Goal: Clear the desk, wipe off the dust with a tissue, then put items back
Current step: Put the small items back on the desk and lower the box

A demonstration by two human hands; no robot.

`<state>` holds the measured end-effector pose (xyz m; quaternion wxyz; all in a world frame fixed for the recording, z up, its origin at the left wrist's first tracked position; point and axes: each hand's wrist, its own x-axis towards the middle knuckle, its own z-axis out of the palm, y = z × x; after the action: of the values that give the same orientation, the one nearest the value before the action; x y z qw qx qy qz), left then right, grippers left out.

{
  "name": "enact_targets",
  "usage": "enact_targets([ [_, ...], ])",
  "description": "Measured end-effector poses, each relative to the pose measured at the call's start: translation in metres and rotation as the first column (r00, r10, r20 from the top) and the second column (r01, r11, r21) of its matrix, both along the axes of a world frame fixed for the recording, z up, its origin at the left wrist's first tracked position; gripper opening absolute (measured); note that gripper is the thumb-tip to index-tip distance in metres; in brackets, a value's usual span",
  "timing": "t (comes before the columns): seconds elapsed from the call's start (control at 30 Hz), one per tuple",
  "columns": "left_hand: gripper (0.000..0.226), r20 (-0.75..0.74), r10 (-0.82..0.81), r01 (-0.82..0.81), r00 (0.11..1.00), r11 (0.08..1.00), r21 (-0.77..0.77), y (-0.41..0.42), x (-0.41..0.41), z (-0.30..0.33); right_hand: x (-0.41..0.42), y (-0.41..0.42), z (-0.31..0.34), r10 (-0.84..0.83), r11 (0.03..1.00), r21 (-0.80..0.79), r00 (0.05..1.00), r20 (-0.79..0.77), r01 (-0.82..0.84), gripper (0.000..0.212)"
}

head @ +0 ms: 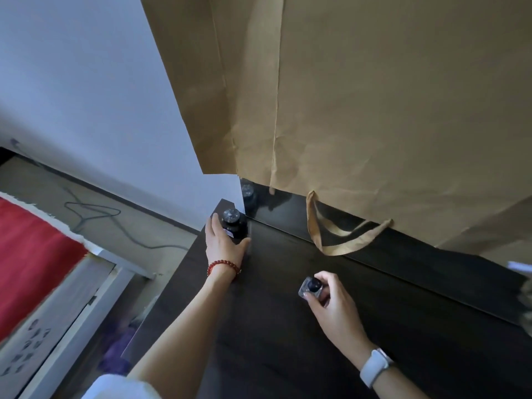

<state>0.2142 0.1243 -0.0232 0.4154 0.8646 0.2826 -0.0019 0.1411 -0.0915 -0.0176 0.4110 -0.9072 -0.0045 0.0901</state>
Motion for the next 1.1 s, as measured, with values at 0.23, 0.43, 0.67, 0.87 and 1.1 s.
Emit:
enact_targets([
  [0.23, 0.062, 0.034, -0.131, 0.128, 0.991, 0.989, 0.068, -0.072, -0.126, 0.011, -0.070, -0.040, 0.008, -0.122, 0.992, 0.025, 0.989, 0.087, 0.120, 0.032],
  [0.43, 0.053, -0.052, -0.433, 0.436, 0.900, 0.896, 0.079, -0.163, -0.220, 0.007, -0.173, -0.107, 0.011, -0.309, 0.950, -0.012, 0.946, 0.095, 0.312, 0.035],
  [0.67, 0.051, -0.133, -0.663, 0.675, 0.737, 0.731, 0.096, -0.258, -0.253, 0.008, -0.257, -0.195, 0.022, -0.546, 0.835, -0.023, 0.834, 0.083, 0.549, 0.035],
  [0.87, 0.053, -0.153, -0.792, 0.805, 0.591, 0.570, 0.164, -0.345, -0.244, 0.013, -0.270, -0.271, 0.028, -0.630, 0.774, -0.049, 0.775, 0.047, 0.631, 0.041],
  [1.1, 0.059, -0.244, -0.793, 0.827, 0.557, 0.505, 0.248, -0.423, -0.218, 0.004, -0.190, -0.355, 0.025, -0.324, 0.877, -0.347, 0.942, 0.081, 0.332, 0.032],
])
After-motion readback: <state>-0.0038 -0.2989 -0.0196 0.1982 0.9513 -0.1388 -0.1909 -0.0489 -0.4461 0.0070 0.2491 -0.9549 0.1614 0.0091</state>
